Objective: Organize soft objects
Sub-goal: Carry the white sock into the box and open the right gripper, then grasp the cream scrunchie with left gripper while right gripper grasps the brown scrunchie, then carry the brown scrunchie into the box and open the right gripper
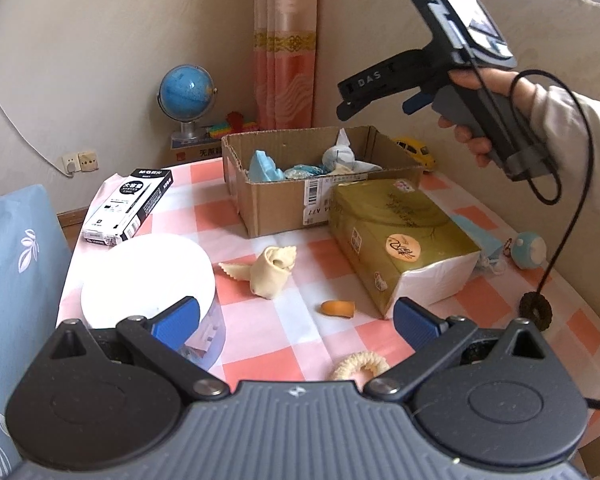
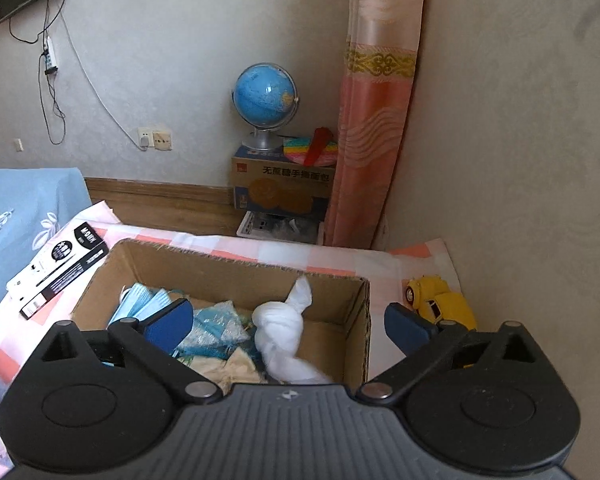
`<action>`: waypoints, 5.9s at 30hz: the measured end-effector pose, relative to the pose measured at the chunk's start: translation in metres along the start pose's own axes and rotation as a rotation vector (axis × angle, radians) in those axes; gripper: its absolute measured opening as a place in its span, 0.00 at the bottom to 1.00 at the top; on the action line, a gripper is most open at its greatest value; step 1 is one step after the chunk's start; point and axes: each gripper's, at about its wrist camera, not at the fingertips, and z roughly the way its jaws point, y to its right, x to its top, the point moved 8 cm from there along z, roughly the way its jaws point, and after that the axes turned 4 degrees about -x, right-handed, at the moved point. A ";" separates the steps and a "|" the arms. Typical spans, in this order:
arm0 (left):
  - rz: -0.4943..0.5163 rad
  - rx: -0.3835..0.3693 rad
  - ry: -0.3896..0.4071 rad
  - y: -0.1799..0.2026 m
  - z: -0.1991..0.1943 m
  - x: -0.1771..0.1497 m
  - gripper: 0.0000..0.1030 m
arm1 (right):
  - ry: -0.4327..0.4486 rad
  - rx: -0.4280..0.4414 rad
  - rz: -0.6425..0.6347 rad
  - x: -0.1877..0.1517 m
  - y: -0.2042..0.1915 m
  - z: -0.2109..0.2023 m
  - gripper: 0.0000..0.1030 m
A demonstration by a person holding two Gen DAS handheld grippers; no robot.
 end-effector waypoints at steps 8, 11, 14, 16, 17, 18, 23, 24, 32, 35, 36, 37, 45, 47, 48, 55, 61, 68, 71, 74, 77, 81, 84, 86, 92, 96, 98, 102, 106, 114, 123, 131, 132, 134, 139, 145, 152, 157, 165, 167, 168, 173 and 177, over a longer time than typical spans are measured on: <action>0.011 -0.004 -0.017 0.007 -0.007 -0.006 1.00 | 0.050 0.025 -0.015 -0.014 -0.008 -0.045 1.00; 0.012 -0.003 -0.019 0.008 -0.010 -0.009 1.00 | 0.063 0.040 -0.015 -0.022 -0.010 -0.063 1.00; 0.015 -0.006 -0.024 0.009 -0.014 -0.013 1.00 | 0.076 0.053 -0.012 -0.037 -0.011 -0.083 1.00; 0.031 0.001 -0.037 0.009 -0.016 -0.019 1.00 | 0.090 0.046 -0.010 -0.049 -0.010 -0.096 1.00; 0.039 0.006 -0.046 0.009 -0.016 -0.022 1.00 | 0.097 0.040 -0.008 -0.056 -0.010 -0.103 1.00; 0.047 0.011 -0.056 0.009 -0.016 -0.025 1.00 | 0.103 0.037 -0.007 -0.063 -0.009 -0.109 1.00; 0.070 0.017 -0.085 0.012 -0.018 -0.037 1.00 | 0.102 0.009 -0.004 -0.104 -0.003 -0.134 1.00; 0.068 0.016 -0.085 0.013 -0.018 -0.037 1.00 | 0.096 0.003 -0.006 -0.113 -0.002 -0.138 1.00; 0.066 0.000 -0.096 0.022 -0.014 -0.039 1.00 | -0.024 -0.042 0.035 -0.202 0.014 -0.143 1.00; 0.078 0.001 -0.103 0.026 -0.012 -0.040 1.00 | -0.090 -0.077 0.042 -0.231 0.018 -0.134 1.00; 0.080 0.001 -0.104 0.026 -0.012 -0.040 1.00 | -0.106 -0.080 0.039 -0.238 0.018 -0.131 1.00; 0.082 0.000 -0.105 0.027 -0.012 -0.040 1.00 | -0.118 -0.080 0.040 -0.243 0.017 -0.129 1.00; 0.089 0.007 -0.125 0.028 -0.010 -0.044 1.00 | -0.143 -0.004 0.043 -0.253 -0.002 -0.123 1.00; 0.092 0.008 -0.130 0.029 -0.008 -0.044 1.00 | -0.148 0.034 0.011 -0.252 -0.014 -0.125 1.00; 0.093 0.006 -0.132 0.029 -0.007 -0.045 1.00 | -0.148 0.052 -0.008 -0.253 -0.020 -0.127 1.00; 0.105 -0.021 -0.143 0.036 0.003 -0.049 0.98 | -0.126 0.085 -0.068 -0.255 -0.036 -0.130 1.00; 0.090 -0.032 -0.156 0.038 0.016 -0.052 0.87 | -0.097 0.084 -0.060 -0.257 -0.034 -0.133 1.00; 0.063 -0.042 -0.194 0.040 0.034 -0.058 0.60 | -0.103 0.089 -0.065 -0.255 -0.034 -0.130 1.00; 0.069 -0.037 -0.187 0.042 0.036 -0.056 0.60 | -0.095 0.089 -0.065 -0.255 -0.034 -0.131 1.00; 0.073 -0.037 -0.186 0.047 0.038 -0.055 0.59 | -0.083 0.092 -0.066 -0.256 -0.034 -0.131 1.00; 0.087 -0.043 -0.179 0.052 0.038 -0.053 0.55 | -0.074 0.093 -0.066 -0.257 -0.034 -0.132 1.00; 0.085 -0.045 -0.174 0.055 0.042 -0.051 0.54 | -0.067 0.093 -0.066 -0.257 -0.034 -0.132 1.00; 0.087 -0.061 -0.174 0.059 0.044 -0.050 0.47 | -0.066 0.094 -0.067 -0.257 -0.034 -0.132 1.00; 0.092 -0.079 -0.174 0.063 0.045 -0.049 0.47 | -0.068 0.095 -0.068 -0.257 -0.034 -0.133 1.00; 0.107 -0.101 -0.165 0.069 0.046 -0.049 0.46 | -0.074 0.111 -0.083 -0.258 -0.035 -0.134 1.00; 0.102 -0.101 -0.163 0.068 0.047 -0.048 0.45 | -0.084 0.110 -0.084 -0.256 -0.035 -0.133 1.00; 0.106 -0.101 -0.162 0.068 0.047 -0.048 0.45 | -0.085 0.109 -0.085 -0.255 -0.034 -0.133 0.95; 0.107 -0.103 -0.162 0.067 0.047 -0.048 0.45 | -0.086 0.089 -0.076 -0.252 -0.028 -0.135 0.77; 0.116 -0.104 -0.163 0.067 0.046 -0.047 0.41 | -0.090 0.062 -0.057 -0.251 -0.020 -0.136 0.63; 0.144 -0.111 -0.170 0.066 0.043 -0.046 0.34 | -0.097 0.029 -0.052 -0.249 -0.013 -0.139 0.46; 0.183 -0.156 -0.166 0.066 0.022 -0.042 0.34 | -0.068 0.039 -0.056 -0.235 -0.011 -0.156 0.45; 0.173 -0.143 -0.122 0.050 0.001 -0.030 0.34 | -0.002 0.017 -0.088 -0.190 -0.002 -0.161 0.45; 0.175 -0.140 -0.119 0.049 0.000 -0.029 0.34 | 0.007 0.012 -0.093 -0.182 -0.001 -0.159 0.45; 0.172 -0.143 -0.119 0.046 0.000 -0.028 0.34 | 0.024 0.003 -0.100 -0.166 0.003 -0.154 0.45; 0.166 -0.144 -0.120 0.041 0.000 -0.026 0.34 | 0.053 -0.011 -0.135 -0.125 0.007 -0.136 0.45; 0.150 -0.128 -0.118 0.030 0.002 -0.020 0.34 | 0.081 -0.015 -0.168 -0.078 0.010 -0.106 0.45; 0.128 -0.123 -0.108 0.025 0.008 -0.009 0.34 | 0.087 0.000 -0.192 -0.035 0.008 -0.059 0.45; 0.125 -0.106 -0.114 0.021 0.017 -0.004 0.34 | 0.066 0.001 -0.199 -0.020 0.009 -0.024 0.46; 0.123 -0.112 -0.123 0.023 0.026 0.000 0.34 | 0.078 0.005 -0.109 -0.023 0.022 -0.009 0.91; 0.130 -0.115 -0.125 0.025 0.027 0.001 0.34 | 0.090 0.013 -0.089 -0.028 0.024 -0.020 0.99; 0.136 -0.115 -0.124 0.026 0.026 0.002 0.34 | 0.096 0.015 -0.086 -0.031 0.024 -0.027 1.00; 0.139 -0.133 -0.123 0.030 0.023 0.008 0.34 | 0.086 0.021 -0.069 -0.051 0.022 -0.060 1.00; 0.151 -0.128 -0.131 0.030 0.022 0.014 0.34 | 0.065 0.012 -0.047 -0.072 0.022 -0.083 1.00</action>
